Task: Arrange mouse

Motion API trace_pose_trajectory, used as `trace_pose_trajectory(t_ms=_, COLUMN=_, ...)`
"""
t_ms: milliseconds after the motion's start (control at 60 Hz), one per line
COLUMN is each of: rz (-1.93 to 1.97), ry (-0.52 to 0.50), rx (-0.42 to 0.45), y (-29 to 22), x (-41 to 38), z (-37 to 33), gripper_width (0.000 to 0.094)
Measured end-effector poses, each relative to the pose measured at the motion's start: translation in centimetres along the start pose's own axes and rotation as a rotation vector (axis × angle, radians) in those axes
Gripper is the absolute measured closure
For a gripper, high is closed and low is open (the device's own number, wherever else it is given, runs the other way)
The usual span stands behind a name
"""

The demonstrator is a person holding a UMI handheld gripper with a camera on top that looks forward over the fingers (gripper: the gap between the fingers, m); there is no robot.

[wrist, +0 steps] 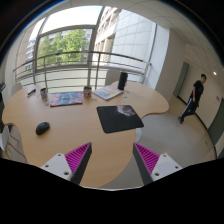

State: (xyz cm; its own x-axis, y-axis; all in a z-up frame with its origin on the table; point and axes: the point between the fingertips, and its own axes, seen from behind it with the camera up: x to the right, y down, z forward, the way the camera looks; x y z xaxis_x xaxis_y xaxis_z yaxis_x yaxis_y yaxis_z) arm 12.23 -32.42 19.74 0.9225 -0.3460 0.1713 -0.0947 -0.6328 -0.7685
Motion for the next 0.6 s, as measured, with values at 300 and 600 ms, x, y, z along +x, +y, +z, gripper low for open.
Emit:
trace_pose_trajectory(t_ms=300, rz=-0.044, ry=-0.125, rx=-0.087, y=8.8, x=-8.6, z=0.9, gripper_width=0.0089)
trace_pose_trajectory(t_ms=600, rz=-0.082, ry=-0.387, rx=-0.032, y=9.1, x=-30.0, z=6.5, gripper_width=0.0091)
